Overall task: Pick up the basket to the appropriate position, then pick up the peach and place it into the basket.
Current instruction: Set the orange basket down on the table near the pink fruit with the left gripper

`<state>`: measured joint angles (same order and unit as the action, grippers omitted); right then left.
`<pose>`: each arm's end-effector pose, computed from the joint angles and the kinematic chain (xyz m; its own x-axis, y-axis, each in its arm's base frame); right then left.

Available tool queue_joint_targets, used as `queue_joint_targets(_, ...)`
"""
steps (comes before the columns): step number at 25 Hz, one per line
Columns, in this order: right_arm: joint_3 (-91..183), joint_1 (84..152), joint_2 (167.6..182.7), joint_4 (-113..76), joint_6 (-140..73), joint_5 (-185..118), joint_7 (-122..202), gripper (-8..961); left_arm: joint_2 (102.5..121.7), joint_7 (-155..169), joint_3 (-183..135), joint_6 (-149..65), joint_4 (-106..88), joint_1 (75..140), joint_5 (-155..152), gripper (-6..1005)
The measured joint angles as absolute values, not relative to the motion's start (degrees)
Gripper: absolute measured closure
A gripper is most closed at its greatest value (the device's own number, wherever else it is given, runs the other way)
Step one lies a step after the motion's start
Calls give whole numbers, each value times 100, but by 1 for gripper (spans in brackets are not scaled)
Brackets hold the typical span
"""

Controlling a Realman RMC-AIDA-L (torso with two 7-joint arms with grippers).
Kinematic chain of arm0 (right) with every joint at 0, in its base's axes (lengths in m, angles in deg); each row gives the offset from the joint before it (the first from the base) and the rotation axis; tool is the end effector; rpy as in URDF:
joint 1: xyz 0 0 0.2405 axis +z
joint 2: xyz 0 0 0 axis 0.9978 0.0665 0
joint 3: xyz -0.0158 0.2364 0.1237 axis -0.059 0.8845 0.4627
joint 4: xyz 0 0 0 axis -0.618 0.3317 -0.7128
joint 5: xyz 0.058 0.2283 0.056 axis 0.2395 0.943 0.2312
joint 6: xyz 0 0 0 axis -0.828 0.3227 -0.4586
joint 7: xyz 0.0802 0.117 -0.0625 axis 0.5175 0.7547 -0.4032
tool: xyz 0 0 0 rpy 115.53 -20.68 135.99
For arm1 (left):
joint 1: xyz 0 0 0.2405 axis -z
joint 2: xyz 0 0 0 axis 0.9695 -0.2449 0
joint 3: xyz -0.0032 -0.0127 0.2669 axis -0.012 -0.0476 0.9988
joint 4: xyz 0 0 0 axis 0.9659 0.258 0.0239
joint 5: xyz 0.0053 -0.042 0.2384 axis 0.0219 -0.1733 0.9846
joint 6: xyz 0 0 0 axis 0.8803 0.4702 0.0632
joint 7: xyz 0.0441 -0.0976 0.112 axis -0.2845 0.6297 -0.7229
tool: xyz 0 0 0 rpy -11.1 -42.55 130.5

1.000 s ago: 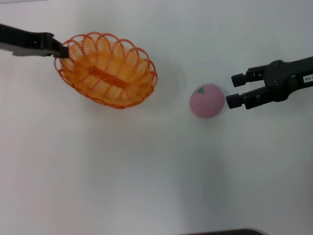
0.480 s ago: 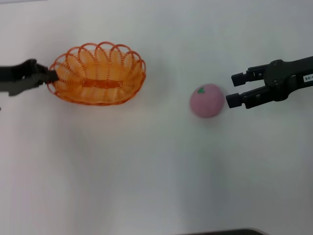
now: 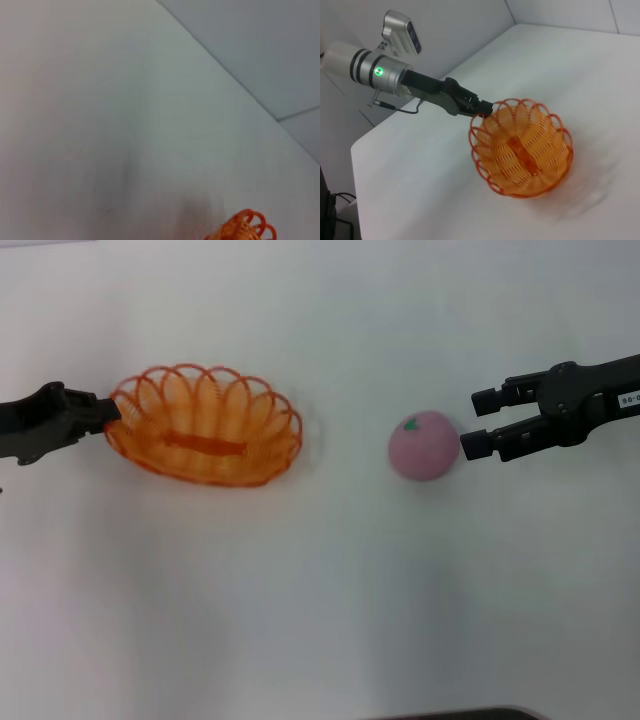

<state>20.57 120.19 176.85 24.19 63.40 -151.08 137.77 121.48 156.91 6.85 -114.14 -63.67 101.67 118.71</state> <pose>0.2873 0.3557 0.0456 0.7537 -0.5952 -0.2788 -0.6097 -0.7915 0.0413 -0.3252 0.3683 0.0140 -0.0711 0.8663 0.4944 0.9970 0.0466 0.0618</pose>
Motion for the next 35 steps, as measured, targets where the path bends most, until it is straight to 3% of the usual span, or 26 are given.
queue_joint_targets(3,2062,12007,17687,2419,6339,-15108,13777,12,12118,15721,650,-11499,-6369,10151,11870,892)
queue_joint_targets(9,2075,11993,17687,2428,6340,-15108,13778,11,12071,15791,557,-11750,-6543,10083,11867,686)
queue_joint_targets(14,2108,12009,17684,2450,6340,-15104,13787,11,12015,15662,335,-11892,-6819,10012,11813,439)
queue_joint_targets(20,2154,12026,17681,2457,6281,-15095,13785,12,11976,13921,279,-12044,-6775,9945,10905,237)
queue_joint_targets(29,2568,12028,17663,2431,6118,-14921,13940,11,11989,10882,338,-13344,-6761,9981,10537,179)
queue_joint_targets(35,2738,12059,17484,2508,6016,-14232,14628,11,12051,9806,353,-13669,-6815,9875,10541,184)
